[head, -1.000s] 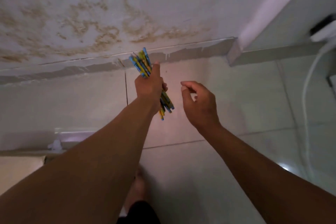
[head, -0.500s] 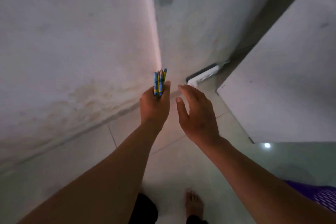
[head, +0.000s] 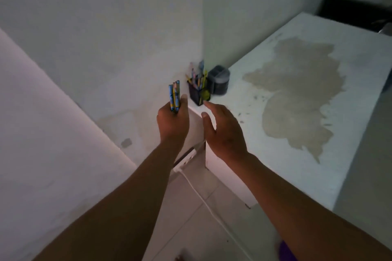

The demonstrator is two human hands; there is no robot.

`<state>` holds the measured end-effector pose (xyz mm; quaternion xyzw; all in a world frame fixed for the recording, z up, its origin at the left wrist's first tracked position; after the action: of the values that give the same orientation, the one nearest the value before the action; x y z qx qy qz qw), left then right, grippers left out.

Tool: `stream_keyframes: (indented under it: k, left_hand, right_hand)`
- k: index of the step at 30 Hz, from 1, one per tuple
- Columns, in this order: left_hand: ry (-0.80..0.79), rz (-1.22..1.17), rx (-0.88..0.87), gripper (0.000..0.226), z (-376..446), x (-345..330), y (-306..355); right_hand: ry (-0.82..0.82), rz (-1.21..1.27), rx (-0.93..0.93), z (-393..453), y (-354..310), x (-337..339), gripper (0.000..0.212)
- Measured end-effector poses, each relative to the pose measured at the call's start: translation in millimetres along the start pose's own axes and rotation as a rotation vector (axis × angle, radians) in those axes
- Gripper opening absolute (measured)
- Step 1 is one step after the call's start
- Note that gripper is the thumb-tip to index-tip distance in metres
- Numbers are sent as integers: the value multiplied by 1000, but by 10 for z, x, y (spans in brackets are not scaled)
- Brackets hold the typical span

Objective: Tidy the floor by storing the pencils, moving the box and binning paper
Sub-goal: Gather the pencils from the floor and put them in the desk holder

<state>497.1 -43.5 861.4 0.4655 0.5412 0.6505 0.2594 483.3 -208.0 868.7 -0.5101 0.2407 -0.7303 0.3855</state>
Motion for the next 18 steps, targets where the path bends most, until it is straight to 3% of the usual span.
stream_keyframes:
  k: [6,18]
  left_hand:
    - [37,-150,17,44,498,-227,535]
    - [28,-301,-27,48,1360,-768,1104]
  right_hand:
    - [-29,-26,-25,555,156,208,42]
    - [-104,-54,-128,1385,714,-1,46]
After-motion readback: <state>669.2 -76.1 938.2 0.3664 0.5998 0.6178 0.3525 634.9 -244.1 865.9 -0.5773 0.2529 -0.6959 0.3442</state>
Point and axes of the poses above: each hand's wrist, its own z-axis towards the middle knuckle, its own x-axis out of the back of the hand, y = z × x, the point moved 9 cm from there along z, towards the middle knuckle, and after that the axes turned 7 degrees about z, right-handed, at the moved point
